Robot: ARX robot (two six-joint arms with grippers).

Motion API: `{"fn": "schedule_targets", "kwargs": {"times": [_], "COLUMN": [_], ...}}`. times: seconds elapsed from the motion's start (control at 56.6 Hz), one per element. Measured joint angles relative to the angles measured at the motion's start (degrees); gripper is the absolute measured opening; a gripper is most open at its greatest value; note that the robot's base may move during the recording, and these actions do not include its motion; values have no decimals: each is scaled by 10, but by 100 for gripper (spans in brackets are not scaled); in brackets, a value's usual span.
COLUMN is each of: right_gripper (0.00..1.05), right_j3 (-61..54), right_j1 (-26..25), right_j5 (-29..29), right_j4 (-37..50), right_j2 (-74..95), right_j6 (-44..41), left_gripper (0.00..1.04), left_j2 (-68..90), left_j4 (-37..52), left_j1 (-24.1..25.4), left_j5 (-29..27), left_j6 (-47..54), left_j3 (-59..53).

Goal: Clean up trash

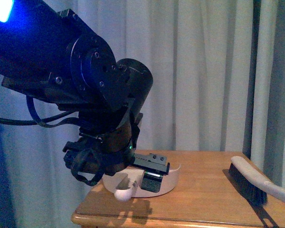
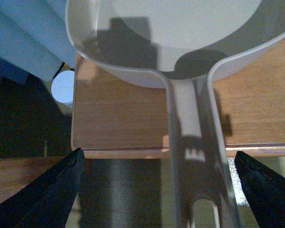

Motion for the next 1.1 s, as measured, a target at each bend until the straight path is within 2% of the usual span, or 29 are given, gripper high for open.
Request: {"fn": "schedule_targets", "kwargs": {"times": [0.971,1.007,1.095], "right_gripper": [97,97,97], "right_j3": [0,0,0], "right_j1": [0,0,0], "right_j5": [0,0,0], "right_j4": [0,0,0], "right_j2": [0,0,0], "right_j6": [0,0,0], "left_gripper": [97,95,81], "left_j2": [44,46,48], "left_j4": [-4,-4,-4], "left_j1": [-2,-2,-2], "left_j5": [28,29,32], "left_j6": [-28,-28,-29], "left_j3": [22,22,22]}}
